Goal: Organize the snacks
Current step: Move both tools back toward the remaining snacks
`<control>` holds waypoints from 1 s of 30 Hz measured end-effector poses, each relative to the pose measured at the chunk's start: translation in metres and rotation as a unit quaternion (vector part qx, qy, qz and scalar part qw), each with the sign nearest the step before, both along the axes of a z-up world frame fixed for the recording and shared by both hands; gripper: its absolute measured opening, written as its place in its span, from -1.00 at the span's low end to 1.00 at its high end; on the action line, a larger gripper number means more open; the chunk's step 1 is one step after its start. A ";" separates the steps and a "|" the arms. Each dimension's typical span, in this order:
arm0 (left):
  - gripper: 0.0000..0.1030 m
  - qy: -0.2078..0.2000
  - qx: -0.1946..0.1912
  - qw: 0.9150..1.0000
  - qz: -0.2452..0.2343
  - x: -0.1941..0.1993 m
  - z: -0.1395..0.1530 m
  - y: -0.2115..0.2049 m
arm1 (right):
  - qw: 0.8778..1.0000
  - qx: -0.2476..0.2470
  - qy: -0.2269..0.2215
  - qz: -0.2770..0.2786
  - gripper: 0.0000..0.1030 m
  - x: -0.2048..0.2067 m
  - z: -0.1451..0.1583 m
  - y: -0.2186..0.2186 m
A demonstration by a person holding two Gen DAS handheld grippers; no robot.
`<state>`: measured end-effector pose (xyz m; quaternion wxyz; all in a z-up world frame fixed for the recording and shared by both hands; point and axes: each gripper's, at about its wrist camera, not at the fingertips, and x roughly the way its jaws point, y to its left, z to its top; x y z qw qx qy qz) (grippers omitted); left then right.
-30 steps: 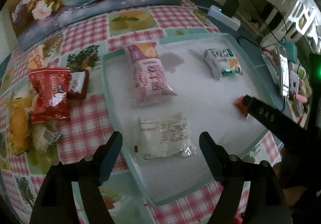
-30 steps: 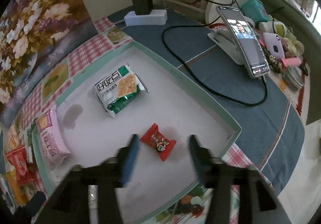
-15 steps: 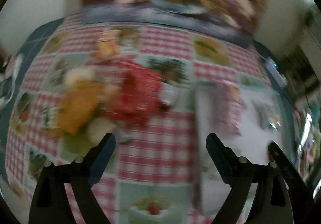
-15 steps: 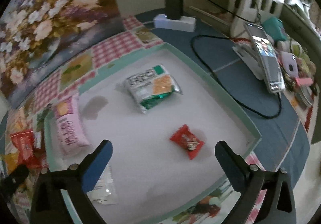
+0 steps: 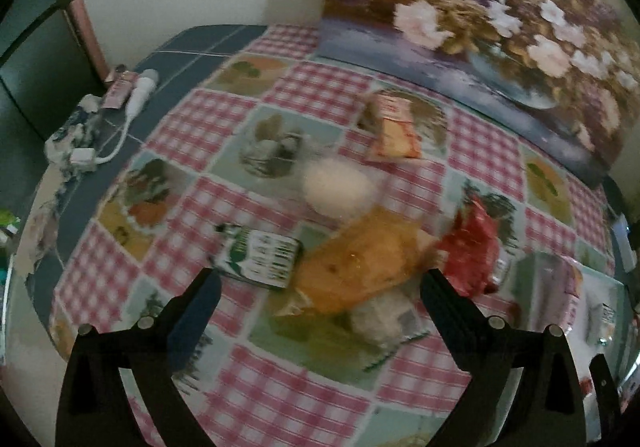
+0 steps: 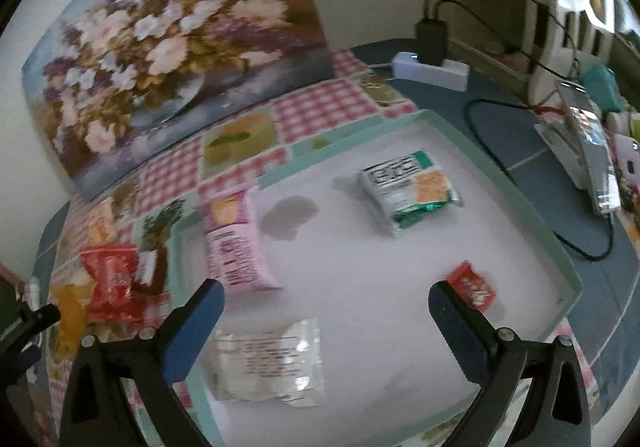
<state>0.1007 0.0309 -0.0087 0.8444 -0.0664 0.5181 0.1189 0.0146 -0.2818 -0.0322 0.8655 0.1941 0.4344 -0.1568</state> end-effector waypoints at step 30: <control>0.93 0.035 -0.130 0.988 0.070 0.024 -0.033 0.089 | 0.987 0.018 -0.029 0.158 1.00 0.079 0.012 0.133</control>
